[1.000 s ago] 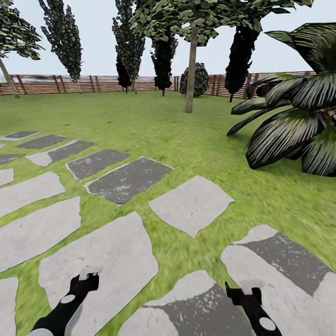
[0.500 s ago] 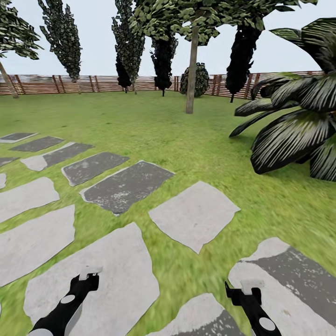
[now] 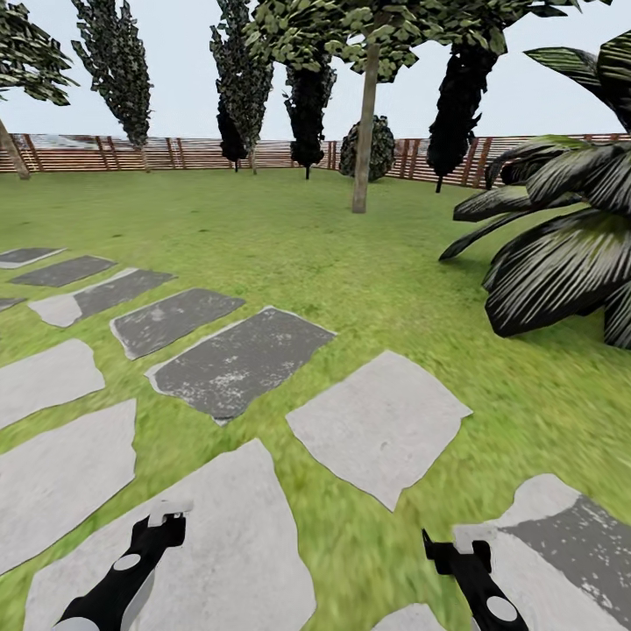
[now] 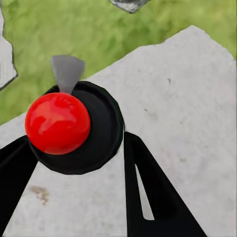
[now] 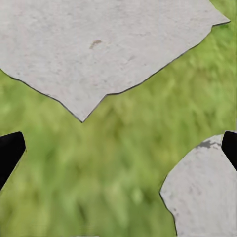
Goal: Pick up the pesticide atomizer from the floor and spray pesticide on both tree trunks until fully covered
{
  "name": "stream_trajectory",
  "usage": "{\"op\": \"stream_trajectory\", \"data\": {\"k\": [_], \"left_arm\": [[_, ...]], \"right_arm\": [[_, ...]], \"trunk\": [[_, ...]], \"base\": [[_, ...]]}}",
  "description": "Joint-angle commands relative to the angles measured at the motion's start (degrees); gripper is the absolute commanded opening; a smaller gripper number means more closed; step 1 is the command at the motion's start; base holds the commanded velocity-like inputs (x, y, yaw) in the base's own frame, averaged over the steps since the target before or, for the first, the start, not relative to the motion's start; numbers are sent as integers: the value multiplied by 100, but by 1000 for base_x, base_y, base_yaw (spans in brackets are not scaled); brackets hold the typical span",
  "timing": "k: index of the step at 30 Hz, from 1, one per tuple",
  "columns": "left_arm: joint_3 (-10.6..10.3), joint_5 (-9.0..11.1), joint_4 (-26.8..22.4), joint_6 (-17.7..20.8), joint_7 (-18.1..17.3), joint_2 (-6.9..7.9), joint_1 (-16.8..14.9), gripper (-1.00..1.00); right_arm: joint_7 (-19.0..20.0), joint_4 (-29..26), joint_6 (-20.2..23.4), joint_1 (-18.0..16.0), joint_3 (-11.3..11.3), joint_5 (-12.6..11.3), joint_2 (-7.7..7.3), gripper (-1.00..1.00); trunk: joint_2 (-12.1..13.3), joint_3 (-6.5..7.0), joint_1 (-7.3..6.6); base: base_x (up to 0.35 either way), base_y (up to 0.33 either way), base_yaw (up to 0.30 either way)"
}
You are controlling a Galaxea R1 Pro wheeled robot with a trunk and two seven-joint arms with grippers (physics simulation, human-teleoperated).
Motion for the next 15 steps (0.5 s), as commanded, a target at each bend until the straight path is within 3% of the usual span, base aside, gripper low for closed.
{"op": "stream_trajectory", "data": {"k": [1,15], "left_arm": [[66,-52,6,-23,3,-3,-4,-100],[173,-53,6,-23,3,-3,-4,-100]], "right_arm": [[-17,2,-12,-2,-4,37,1,100],[-19,2,-14,-2,-4,39,1,100]], "trunk": [[-2,-5,2],[-2,-5,2]], "base": [[324,142,0],[324,141,0]]}}
